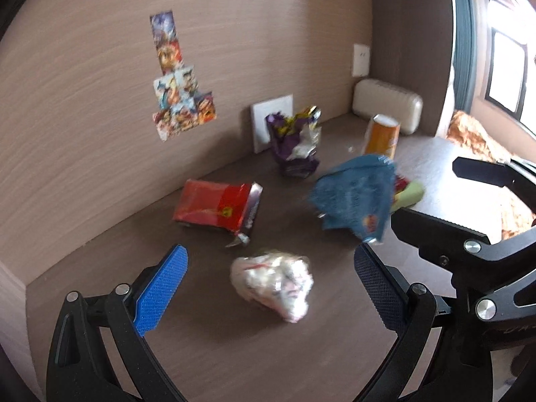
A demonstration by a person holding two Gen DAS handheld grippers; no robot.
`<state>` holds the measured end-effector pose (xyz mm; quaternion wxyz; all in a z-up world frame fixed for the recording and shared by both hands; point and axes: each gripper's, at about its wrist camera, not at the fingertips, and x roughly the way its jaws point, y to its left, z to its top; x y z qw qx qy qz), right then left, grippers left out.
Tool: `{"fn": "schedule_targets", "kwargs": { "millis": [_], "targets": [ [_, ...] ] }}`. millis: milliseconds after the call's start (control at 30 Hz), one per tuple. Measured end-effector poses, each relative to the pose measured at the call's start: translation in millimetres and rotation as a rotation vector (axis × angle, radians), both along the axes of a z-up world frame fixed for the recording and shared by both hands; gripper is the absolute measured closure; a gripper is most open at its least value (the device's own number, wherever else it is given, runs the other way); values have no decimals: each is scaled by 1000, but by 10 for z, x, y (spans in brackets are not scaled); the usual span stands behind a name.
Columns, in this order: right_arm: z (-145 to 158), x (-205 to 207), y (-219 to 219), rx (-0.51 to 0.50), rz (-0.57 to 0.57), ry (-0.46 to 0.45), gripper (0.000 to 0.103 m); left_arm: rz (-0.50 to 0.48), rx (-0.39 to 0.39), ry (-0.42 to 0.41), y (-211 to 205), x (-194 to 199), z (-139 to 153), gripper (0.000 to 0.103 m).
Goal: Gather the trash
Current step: 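Grasp the clear plastic bag with the left tool while the right tool grasps the blue chip bag, then carry the plastic bag and blue chip bag over the white bin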
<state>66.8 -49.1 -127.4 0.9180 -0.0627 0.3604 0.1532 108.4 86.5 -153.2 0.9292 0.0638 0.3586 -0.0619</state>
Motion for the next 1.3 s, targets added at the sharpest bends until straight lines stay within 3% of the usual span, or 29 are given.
{"fn": "schedule_targets", "kwargs": {
  "millis": [267,367,433,533,667,1000,1300],
  "targets": [
    [-402,532,295,-98,-8,61,4,-23,-41,124,178,305,-397,8],
    [-528,690,379,-133,-10,63,4,-49,-63,162,183,393,-513,23],
    [-555,750,396,-118,-15,65,4,-58,-81,183,182,440,-546,41],
    [-545,772,400,-108,-21,69,17,-59,-56,165,164,455,-539,46],
    [-436,689,355,-83,-10,56,20,-57,-46,162,145,419,-517,47],
    [236,155,-97,19,-50,-62,20,-65,-55,81,63,160,58,47],
    [604,-406,-846,57,-132,-108,20,-178,-25,19,-584,-167,543,47]
  ]
}}
